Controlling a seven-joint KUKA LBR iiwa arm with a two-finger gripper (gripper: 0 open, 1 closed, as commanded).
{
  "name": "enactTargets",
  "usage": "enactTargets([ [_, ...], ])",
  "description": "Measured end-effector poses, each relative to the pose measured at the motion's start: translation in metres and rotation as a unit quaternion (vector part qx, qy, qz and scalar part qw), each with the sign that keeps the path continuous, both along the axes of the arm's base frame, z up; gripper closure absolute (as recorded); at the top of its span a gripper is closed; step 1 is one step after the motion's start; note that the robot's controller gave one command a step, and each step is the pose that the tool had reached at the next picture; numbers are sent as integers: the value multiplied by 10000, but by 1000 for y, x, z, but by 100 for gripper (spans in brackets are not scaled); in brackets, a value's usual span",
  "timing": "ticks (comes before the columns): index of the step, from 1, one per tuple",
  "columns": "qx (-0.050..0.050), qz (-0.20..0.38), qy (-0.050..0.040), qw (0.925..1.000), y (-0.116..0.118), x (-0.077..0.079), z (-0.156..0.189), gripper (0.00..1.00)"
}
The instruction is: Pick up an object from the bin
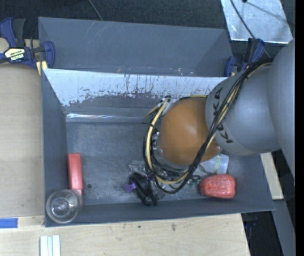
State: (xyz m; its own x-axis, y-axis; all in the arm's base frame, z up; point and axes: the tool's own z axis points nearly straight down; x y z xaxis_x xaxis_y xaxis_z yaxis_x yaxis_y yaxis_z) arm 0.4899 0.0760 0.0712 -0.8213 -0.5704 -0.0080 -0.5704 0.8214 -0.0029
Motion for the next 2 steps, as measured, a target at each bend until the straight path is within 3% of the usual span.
enactTargets([
  [1,0,0,0,10000,0,0,0,100],
  [2,-7,-39,42,10000,4,5,31,100],
])
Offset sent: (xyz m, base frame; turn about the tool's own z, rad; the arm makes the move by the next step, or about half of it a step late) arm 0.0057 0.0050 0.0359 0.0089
